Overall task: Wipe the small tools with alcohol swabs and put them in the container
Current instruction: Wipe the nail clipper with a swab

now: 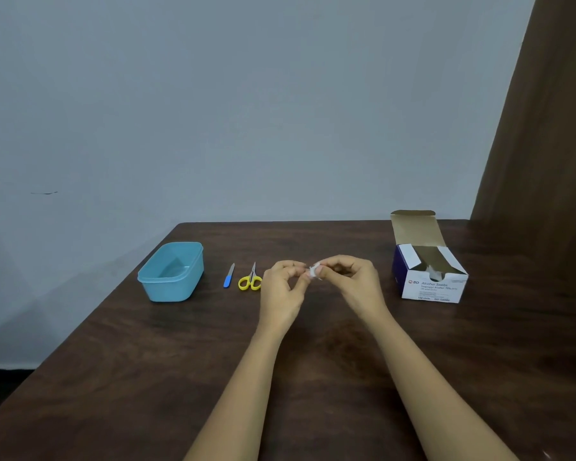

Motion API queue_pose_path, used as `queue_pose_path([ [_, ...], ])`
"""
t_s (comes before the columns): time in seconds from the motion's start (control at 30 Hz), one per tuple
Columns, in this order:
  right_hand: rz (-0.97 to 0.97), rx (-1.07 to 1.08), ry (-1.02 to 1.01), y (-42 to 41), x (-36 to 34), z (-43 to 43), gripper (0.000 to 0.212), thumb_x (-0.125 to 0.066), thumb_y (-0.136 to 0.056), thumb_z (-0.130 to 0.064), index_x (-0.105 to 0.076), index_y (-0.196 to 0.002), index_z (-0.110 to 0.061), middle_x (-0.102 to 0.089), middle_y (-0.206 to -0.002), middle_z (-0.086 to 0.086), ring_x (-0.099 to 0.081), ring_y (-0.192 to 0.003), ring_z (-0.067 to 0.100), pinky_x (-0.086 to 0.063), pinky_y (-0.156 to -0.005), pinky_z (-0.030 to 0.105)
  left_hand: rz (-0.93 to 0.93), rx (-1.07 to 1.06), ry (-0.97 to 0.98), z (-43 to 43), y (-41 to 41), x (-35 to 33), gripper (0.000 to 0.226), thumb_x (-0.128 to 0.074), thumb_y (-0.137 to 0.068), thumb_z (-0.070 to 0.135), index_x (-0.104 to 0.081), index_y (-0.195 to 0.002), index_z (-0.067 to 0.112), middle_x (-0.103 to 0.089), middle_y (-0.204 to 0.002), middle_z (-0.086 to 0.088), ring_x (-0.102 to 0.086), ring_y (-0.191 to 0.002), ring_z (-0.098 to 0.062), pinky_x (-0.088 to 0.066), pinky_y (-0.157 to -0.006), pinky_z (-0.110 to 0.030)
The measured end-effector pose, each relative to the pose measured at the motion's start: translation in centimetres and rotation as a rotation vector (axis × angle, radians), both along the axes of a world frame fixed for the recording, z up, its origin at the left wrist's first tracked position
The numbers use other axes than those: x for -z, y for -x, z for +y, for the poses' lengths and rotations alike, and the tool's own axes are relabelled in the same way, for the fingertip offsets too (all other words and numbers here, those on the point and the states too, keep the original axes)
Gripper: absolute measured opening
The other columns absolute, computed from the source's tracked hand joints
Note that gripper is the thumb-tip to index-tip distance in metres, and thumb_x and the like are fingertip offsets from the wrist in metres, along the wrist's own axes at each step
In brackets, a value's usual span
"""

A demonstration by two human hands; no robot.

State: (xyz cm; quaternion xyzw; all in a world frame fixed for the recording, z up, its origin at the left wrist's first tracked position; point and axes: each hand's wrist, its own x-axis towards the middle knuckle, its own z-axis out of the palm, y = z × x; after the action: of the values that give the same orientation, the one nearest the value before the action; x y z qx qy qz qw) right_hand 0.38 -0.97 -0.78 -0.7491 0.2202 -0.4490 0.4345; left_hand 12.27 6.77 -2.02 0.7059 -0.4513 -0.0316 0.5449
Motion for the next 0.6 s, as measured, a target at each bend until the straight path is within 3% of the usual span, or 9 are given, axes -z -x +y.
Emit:
queue_pose_path([
  [0.07,-0.001,-0.010,-0.062,0.02,-0.01,0.08,0.009,-0.073,-0.081,-0.013,-0.077,-0.086,-0.019,-0.075,-0.082,-0.008,-0.069,-0.083,0.005,-0.055,-0.073,0.018,-0.079,-0.023,-0.007,-0.05,-0.17,0.28,0.015,-0.067,-0.088,0.024,-0.074,-0.098,0.016,-0.062,-0.102,0.010,-0.052,-0.105,-0.009,-0.038,-0.075,-0.009],
  [0.13,-0.007,0.003,-0.130,-0.10,-0.10,0.34,0.008,-0.073,-0.081,-0.013,-0.077,-0.084,-0.020,-0.075,-0.081,-0.009,-0.069,-0.083,0.004,-0.053,-0.071,0.015,-0.191,-0.055,-0.022,-0.12,-0.25,0.60,0.014,-0.067,-0.088,0.022,-0.075,-0.098,0.016,-0.063,-0.102,0.009,-0.050,-0.107,-0.012,-0.045,-0.084,-0.023],
  [0.2,-0.011,0.014,-0.233,-0.29,-0.37,0.61,0.007,-0.072,-0.082,-0.013,-0.077,-0.083,-0.019,-0.074,-0.080,-0.009,-0.068,-0.082,0.003,-0.050,-0.068,0.012,-0.305,-0.099,-0.022,-0.10,-0.10,0.76,0.014,-0.067,-0.088,0.023,-0.075,-0.097,0.016,-0.063,-0.103,0.010,-0.047,-0.107,-0.012,-0.042,-0.088,-0.032],
  [0.33,0.002,0.038,-0.479,-0.31,-0.76,0.59,0.006,-0.071,-0.083,-0.013,-0.075,-0.083,-0.017,-0.072,-0.083,-0.008,-0.063,-0.081,0.005,-0.042,-0.065,0.017,-0.417,-0.145,0.005,0.04,0.13,0.79,0.013,-0.068,-0.087,0.026,-0.075,-0.094,0.018,-0.063,-0.104,0.012,-0.042,-0.106,-0.008,-0.025,-0.087,-0.025],
  [0.47,0.000,0.025,-0.505,-0.32,-0.72,0.69,0.007,-0.070,-0.083,-0.011,-0.076,-0.086,-0.012,-0.073,-0.086,-0.005,-0.063,-0.081,0.005,-0.042,-0.065,0.016,-0.533,-0.161,-0.004,-0.06,0.19,1.00,0.009,-0.070,-0.084,0.023,-0.076,-0.089,0.017,-0.064,-0.102,0.011,-0.048,-0.106,-0.014,-0.029,-0.085,-0.031],
  [0.6,-0.033,0.043,-0.646,-0.39,-0.37,0.16,0.006,-0.072,-0.082,-0.014,-0.076,-0.087,-0.015,-0.071,-0.087,0.000,-0.056,-0.079,0.016,-0.042,-0.068,0.025,-0.448,-0.158,0.018,0.01,0.38,0.84,0.008,-0.069,-0.084,0.024,-0.076,-0.088,0.022,-0.063,-0.103,0.014,-0.043,-0.108,-0.009,-0.024,-0.087,-0.028],
])
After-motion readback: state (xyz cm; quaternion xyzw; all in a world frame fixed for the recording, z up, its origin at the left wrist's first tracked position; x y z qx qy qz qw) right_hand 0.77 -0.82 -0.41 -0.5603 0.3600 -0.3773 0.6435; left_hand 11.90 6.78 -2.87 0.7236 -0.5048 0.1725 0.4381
